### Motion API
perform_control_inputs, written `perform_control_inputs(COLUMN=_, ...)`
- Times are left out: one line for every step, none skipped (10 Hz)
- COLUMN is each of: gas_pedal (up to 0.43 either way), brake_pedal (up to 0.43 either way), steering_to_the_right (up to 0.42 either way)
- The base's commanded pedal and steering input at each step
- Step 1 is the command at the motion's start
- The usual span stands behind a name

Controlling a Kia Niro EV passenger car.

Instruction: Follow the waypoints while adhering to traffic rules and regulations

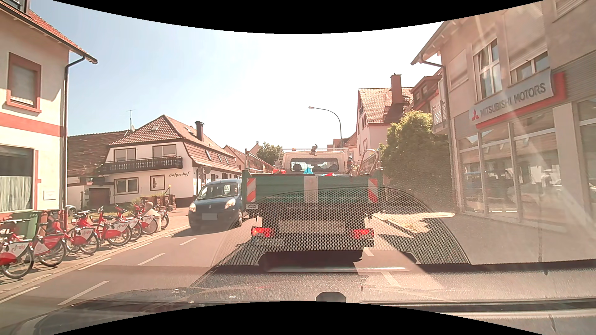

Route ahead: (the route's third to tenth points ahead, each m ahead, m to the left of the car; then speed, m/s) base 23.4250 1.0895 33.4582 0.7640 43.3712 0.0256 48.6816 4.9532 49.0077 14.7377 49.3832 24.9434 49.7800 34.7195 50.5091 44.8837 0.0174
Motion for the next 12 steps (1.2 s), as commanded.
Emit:
perform_control_inputs(gas_pedal=0.000, brake_pedal=0.189, steering_to_the_right=0.004)
perform_control_inputs(gas_pedal=0.000, brake_pedal=0.189, steering_to_the_right=0.004)
perform_control_inputs(gas_pedal=0.000, brake_pedal=0.189, steering_to_the_right=0.004)
perform_control_inputs(gas_pedal=0.000, brake_pedal=0.189, steering_to_the_right=0.004)
perform_control_inputs(gas_pedal=0.000, brake_pedal=0.195, steering_to_the_right=0.004)
perform_control_inputs(gas_pedal=0.000, brake_pedal=0.189, steering_to_the_right=0.004)
perform_control_inputs(gas_pedal=0.000, brake_pedal=0.189, steering_to_the_right=0.004)
perform_control_inputs(gas_pedal=0.000, brake_pedal=0.183, steering_to_the_right=0.004)
perform_control_inputs(gas_pedal=0.000, brake_pedal=0.189, steering_to_the_right=0.004)
perform_control_inputs(gas_pedal=0.000, brake_pedal=0.189, steering_to_the_right=0.004)
perform_control_inputs(gas_pedal=0.000, brake_pedal=0.195, steering_to_the_right=0.004)
perform_control_inputs(gas_pedal=0.000, brake_pedal=0.189, steering_to_the_right=0.004)
